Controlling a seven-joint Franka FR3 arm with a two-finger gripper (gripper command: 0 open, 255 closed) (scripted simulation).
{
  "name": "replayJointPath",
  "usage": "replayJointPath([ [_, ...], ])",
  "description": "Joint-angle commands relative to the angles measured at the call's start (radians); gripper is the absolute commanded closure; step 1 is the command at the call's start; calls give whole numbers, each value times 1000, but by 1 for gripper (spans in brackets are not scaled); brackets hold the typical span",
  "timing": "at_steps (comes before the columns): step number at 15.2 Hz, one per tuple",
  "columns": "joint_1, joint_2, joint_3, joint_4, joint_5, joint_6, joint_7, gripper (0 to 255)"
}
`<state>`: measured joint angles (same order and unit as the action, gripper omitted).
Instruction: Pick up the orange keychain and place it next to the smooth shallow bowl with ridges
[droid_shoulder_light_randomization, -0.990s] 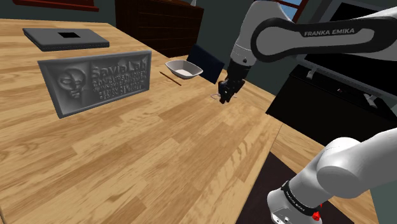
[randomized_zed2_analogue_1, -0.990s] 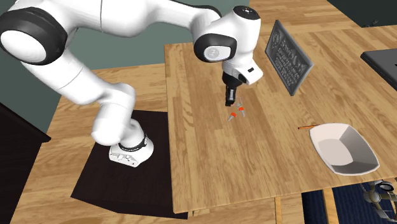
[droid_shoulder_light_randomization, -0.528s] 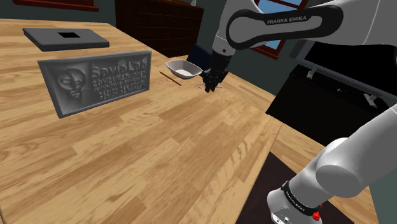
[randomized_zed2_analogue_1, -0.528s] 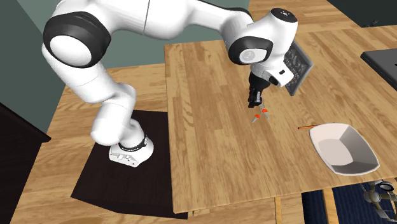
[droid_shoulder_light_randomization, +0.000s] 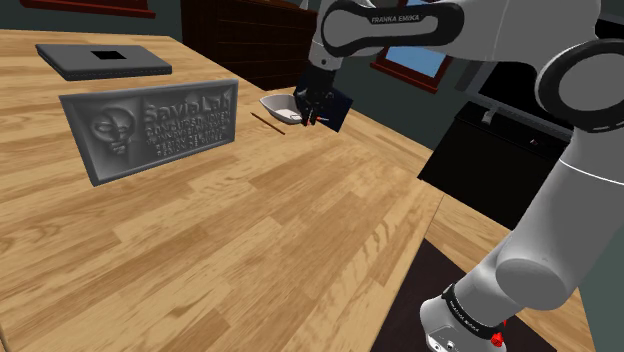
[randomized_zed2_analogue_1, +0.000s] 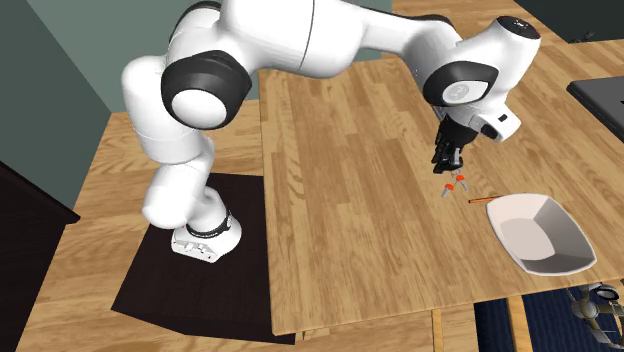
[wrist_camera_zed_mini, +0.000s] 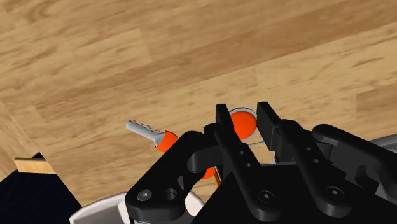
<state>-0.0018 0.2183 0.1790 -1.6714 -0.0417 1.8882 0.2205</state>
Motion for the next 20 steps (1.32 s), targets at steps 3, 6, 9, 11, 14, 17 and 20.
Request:
replayJointPath([
  [3, 10, 180, -8, 256, -28, -78, -4, 255],
  [6, 15, 239, -12, 332, -35, -95, -6, 255],
  [9, 13, 241, -12, 294, -36, -56, -5, 255],
  [11, 13, 243, -13, 271, -37, -30, -4, 255],
  [14, 12, 249, -14, 239, -38, 7, -3, 255],
  [17, 11, 257, -15, 211, -40, 43, -1, 255],
  [20, 11, 266, -16, 185, -42, 79, 0, 255],
])
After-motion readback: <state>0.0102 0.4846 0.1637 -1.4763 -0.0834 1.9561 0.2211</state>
